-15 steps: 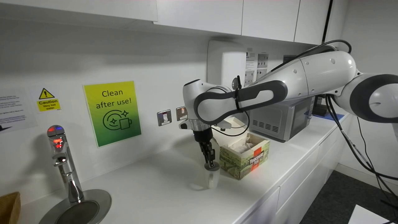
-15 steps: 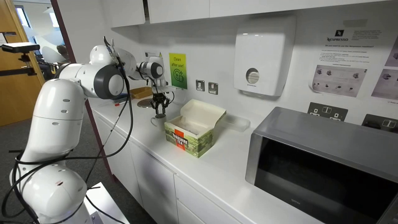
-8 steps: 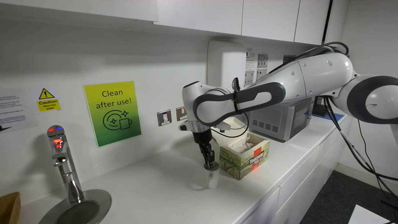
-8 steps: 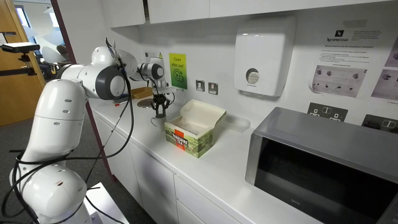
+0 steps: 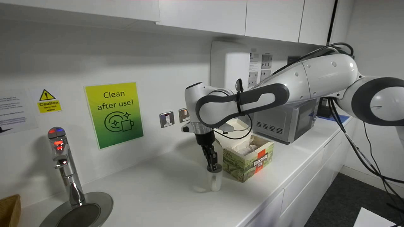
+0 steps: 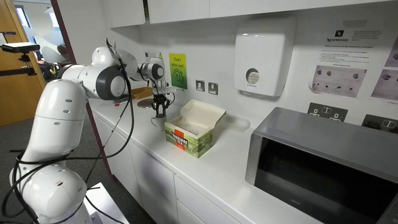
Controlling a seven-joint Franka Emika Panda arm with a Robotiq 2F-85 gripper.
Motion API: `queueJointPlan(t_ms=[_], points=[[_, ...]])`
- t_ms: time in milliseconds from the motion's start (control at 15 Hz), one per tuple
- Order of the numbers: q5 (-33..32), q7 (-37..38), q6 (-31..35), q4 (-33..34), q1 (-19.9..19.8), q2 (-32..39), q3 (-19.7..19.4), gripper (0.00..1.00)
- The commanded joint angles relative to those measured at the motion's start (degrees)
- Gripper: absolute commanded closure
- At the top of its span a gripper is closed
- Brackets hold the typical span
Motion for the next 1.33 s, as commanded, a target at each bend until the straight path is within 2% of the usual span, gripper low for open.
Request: queueJointPlan(t_ms=[0,1267], points=[[-1.04,1.38,-1.82,2.47,0.28,0.87,0.05,0.60],[-0.69,1.06,-2.01,0.68,0.19,-0.93,0.52,0.62]])
